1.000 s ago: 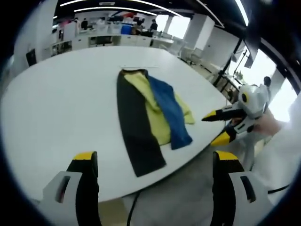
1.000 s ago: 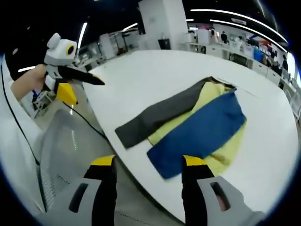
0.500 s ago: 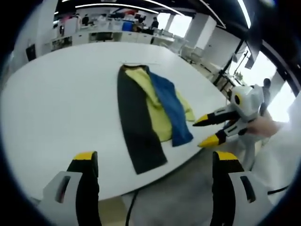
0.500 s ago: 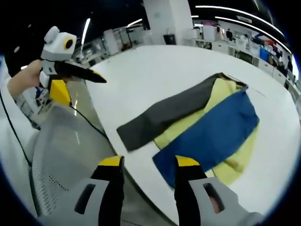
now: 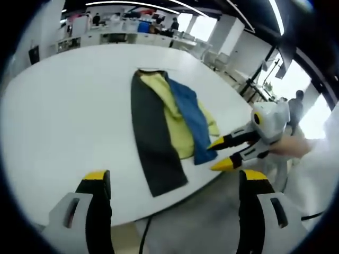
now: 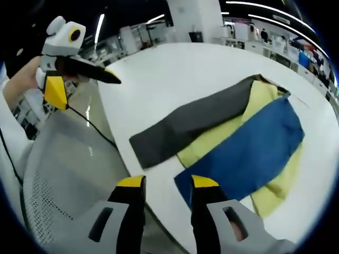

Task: Fold the garment on the visible template until the final outline fits inside the template.

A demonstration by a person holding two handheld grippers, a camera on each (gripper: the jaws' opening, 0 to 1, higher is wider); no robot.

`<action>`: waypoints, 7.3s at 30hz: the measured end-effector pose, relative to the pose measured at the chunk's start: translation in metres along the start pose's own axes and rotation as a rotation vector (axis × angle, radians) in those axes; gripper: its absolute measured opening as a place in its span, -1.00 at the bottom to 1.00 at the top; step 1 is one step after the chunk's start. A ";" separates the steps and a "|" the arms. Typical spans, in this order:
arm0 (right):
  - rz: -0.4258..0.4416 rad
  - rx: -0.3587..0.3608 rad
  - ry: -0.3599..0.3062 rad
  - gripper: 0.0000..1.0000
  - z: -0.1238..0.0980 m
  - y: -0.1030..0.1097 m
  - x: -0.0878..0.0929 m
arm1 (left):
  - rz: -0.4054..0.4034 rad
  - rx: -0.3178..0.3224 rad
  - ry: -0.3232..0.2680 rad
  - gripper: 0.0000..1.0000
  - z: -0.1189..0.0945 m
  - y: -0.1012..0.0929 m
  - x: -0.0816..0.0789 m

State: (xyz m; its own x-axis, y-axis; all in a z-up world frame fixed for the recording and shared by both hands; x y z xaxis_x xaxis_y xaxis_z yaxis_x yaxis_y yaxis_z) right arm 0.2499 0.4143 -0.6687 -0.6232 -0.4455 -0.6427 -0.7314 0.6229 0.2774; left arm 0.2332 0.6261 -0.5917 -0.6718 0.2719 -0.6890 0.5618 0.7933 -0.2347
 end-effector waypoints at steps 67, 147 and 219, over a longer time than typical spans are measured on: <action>-0.230 0.144 0.030 -0.91 0.034 -0.017 0.012 | -0.060 0.024 0.031 0.91 0.012 0.005 0.011; 0.766 0.251 -0.757 -0.94 -0.224 -0.197 -0.037 | -0.004 0.008 0.008 0.90 0.018 -0.051 -0.001; 1.005 0.720 -0.509 -0.94 -0.245 -0.442 0.088 | -0.073 -0.044 0.127 0.90 0.055 -0.041 -0.009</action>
State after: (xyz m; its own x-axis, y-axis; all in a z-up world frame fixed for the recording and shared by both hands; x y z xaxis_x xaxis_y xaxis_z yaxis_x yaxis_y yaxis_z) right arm 0.4504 -0.0577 -0.6726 -0.5147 0.5927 -0.6195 0.3868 0.8054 0.4491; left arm 0.2425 0.5608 -0.6140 -0.7674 0.2766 -0.5785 0.4889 0.8361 -0.2488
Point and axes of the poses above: the point that each gripper's makers call its tool centre point, and the gripper's own axes: z roughly forward along the fingers, y roughly to its left, x roughly out of its underside, the point moved 8 cm from there along -z, roughly backward along the fingers, and after that the axes turned 8 degrees about z, right-handed, at the moved point
